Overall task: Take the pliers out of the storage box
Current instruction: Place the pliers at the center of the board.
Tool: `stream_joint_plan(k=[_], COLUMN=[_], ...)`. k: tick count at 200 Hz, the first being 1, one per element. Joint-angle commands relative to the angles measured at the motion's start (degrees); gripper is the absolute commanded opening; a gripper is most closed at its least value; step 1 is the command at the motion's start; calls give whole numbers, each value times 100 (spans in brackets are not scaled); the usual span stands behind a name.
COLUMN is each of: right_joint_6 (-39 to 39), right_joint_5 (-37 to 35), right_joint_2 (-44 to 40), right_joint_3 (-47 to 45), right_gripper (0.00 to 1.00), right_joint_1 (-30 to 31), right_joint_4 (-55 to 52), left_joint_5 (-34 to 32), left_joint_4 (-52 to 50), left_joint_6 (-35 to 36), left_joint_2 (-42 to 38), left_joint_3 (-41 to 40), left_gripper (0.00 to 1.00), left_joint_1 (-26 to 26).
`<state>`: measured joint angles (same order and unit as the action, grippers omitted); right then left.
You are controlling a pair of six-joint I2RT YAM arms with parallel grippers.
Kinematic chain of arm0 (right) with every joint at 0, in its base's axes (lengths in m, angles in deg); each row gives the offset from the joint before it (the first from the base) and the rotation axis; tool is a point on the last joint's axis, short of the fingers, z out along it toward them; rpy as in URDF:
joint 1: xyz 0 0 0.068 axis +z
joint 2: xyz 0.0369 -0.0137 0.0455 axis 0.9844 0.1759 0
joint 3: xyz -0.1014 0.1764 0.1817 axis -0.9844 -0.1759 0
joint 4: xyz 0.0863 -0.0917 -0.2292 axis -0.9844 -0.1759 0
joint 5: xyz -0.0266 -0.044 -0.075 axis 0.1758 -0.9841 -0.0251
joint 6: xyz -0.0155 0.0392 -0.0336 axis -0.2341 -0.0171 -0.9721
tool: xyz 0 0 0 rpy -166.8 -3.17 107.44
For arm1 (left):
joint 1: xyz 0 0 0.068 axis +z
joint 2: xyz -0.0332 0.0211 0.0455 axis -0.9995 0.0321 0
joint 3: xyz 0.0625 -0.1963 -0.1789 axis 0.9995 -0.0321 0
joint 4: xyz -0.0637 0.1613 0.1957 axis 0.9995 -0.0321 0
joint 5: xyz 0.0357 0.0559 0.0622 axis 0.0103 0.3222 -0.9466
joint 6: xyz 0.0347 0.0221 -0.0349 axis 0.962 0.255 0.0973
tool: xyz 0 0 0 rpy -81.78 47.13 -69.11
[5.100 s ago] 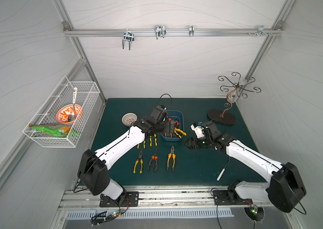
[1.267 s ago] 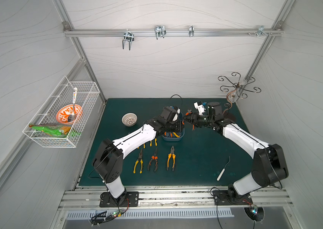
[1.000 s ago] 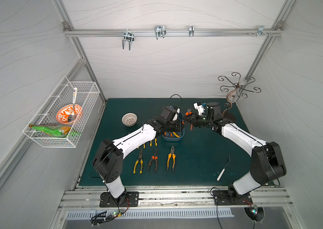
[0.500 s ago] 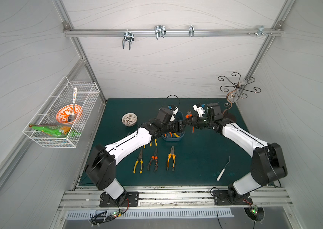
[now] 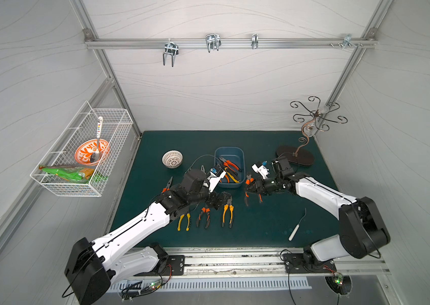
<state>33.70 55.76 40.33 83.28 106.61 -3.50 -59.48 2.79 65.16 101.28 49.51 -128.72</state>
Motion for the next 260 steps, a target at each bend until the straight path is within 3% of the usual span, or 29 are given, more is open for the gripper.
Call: stream_joint_plan(k=[1, 55, 164, 209, 260], right_joint_6=[181, 293, 724, 643, 505], right_joint_5=[-53, -642, -432, -725, -1060], right_joint_2=[68, 640, 1193, 1361, 918], right_joint_3=[-175, -256, -497, -379, -419], right_gripper=[4, 5, 9, 34, 50], right_joint_1=[127, 332, 644, 609, 439], right_joint_4=[372, 600, 748, 218, -203], left_joint_5=[293, 432, 336, 343, 313], left_joint_4=[-49, -44, 92, 90, 17], left_joint_6=[794, 889, 847, 860, 849], left_joint_2=[-321, -285, -124, -74, -88], left_joint_3=[-151, -292, -399, -394, -366], left_gripper=[92, 93, 93, 92, 92], left_joint_1=[-17, -23, -14, -19, -17])
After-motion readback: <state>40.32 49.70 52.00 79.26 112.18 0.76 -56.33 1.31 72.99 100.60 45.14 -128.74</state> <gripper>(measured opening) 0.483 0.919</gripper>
